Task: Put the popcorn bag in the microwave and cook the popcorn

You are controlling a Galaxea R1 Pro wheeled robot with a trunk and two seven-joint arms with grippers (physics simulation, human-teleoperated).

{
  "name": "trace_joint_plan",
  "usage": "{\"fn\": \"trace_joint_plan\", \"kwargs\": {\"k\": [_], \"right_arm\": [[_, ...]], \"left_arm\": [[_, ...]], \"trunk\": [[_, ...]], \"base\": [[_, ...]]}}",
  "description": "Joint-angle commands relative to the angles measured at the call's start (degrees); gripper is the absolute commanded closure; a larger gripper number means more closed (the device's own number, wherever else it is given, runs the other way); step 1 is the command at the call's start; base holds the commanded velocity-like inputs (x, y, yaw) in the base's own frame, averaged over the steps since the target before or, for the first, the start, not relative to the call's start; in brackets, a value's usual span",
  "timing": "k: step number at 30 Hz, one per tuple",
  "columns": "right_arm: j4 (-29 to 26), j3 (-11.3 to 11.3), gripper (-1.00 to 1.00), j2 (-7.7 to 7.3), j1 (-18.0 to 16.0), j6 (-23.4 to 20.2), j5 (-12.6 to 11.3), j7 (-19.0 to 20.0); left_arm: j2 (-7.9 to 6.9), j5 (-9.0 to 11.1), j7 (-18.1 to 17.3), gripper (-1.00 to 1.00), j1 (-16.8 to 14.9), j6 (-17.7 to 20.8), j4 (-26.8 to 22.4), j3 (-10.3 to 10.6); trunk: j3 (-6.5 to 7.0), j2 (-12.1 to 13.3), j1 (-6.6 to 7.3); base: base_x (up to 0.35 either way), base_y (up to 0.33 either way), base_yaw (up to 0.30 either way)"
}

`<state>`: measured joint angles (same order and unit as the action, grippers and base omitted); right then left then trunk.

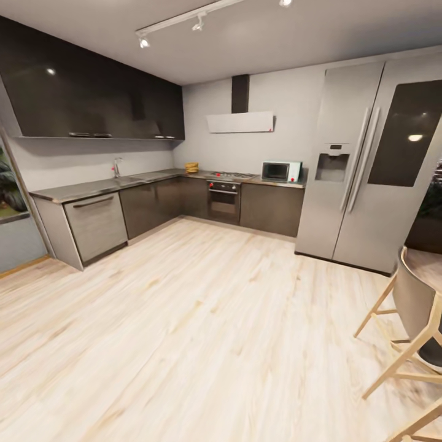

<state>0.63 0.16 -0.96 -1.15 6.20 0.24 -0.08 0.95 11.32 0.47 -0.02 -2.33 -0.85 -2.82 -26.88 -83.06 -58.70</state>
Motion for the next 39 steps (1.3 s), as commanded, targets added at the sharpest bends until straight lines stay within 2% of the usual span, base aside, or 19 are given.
{"fn": "trace_joint_plan", "kwargs": {"k": [1,39], "right_arm": [[0.1,0.0,-1.0,-0.01,-0.1,0.2,0.0,0.0],[0.1,-0.1,-1.0,-0.01,-0.1,0.2,0.0,0.3]], "left_arm": [[0.0,0.2,0.1,-1.0,0.0,-0.1,0.0,-0.2],[-0.15,-0.1,0.0,-1.0,0.0,-0.2,0.0,-0.1]], "trunk": [[-0.05,0.0,-0.03],[-0.05,0.0,-0.03]], "base": [[0.326,0.0,0.0],[0.326,0.0,0.0]]}}
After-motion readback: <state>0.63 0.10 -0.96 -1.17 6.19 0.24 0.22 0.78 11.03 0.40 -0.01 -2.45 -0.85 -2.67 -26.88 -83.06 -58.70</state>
